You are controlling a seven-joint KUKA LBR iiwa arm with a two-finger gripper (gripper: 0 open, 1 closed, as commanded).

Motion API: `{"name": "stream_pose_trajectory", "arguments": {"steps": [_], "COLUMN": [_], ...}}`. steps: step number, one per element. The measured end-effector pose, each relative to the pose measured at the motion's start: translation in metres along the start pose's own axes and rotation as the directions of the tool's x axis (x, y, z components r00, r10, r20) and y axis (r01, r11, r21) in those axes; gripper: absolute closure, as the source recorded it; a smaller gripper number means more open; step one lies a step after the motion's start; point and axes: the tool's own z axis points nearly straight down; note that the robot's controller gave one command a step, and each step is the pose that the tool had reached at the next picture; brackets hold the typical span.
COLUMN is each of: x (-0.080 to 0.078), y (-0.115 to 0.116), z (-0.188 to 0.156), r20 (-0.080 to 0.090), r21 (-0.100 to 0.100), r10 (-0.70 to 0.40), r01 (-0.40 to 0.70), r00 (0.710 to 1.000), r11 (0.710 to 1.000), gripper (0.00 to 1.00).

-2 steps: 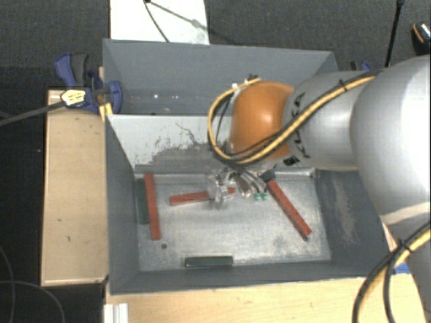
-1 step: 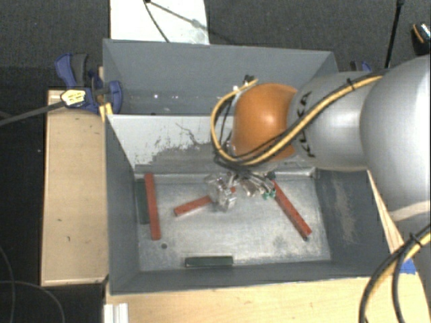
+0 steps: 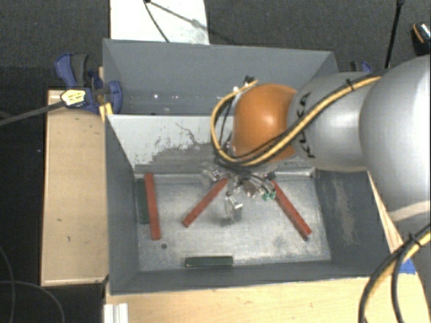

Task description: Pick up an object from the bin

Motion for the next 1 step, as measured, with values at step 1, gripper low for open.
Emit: {"name": "stream_pose_trajectory", "arguments": {"steps": [1], "x": [0.0001], "y": [-0.0001], "z": [0.0000], "r20": [0.000], "r21": [0.000], "r10": [0.003], "r01": [-0.003], "r00": [1.000], "r11": [1.000], "gripper": [1.00]}}
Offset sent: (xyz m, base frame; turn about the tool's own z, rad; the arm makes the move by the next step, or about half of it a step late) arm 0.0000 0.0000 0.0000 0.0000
